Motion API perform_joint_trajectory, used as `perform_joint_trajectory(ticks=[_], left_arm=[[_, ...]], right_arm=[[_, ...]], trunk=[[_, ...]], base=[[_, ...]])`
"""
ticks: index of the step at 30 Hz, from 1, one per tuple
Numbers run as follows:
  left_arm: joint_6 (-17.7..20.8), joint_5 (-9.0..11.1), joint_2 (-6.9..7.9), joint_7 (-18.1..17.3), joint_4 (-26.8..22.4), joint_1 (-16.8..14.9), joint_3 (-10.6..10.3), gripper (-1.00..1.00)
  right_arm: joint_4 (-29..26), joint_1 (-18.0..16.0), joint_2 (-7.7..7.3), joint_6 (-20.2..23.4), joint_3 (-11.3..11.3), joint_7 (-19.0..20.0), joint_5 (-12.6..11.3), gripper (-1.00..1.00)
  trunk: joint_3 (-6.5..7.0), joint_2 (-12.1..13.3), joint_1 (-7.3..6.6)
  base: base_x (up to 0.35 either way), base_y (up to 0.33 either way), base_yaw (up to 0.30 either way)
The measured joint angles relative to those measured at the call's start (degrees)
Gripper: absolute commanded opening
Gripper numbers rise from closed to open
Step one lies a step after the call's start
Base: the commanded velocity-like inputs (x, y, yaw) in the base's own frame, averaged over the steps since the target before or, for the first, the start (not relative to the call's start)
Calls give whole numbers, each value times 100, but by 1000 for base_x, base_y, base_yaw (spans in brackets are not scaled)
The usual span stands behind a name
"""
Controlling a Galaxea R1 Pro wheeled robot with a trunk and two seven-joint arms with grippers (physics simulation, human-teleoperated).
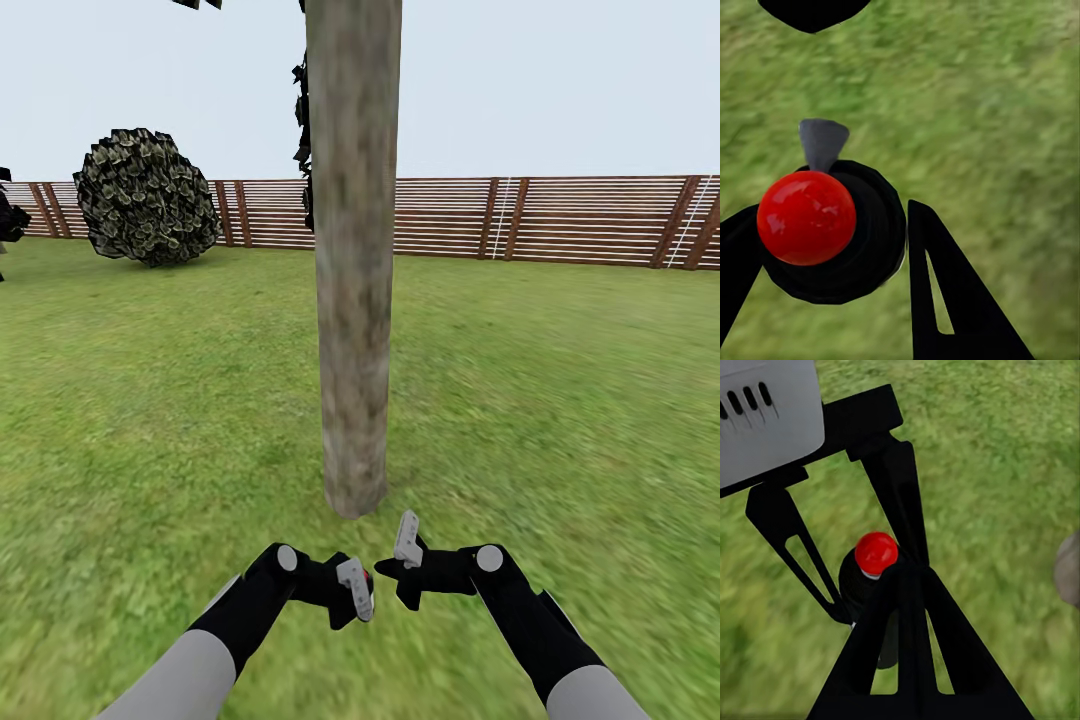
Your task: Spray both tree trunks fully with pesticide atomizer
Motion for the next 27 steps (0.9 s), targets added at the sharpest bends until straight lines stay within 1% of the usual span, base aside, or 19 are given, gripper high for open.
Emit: perform_joint_trajectory(ticks=[13, 27], left_arm=[[-24, 10, -41, 0, 0, -8, 0, -100], [-35, 18, -45, -4, 0, -8, 0, -100]], right_arm=[[0, 0, 0, 0, 1, 0, 0, -100], [0, 0, 2, 0, 1, 0, 0, -100]], trunk=[[0, 0, 0], [0, 0, 0]], base=[[0, 0, 0], [0, 0, 0]])
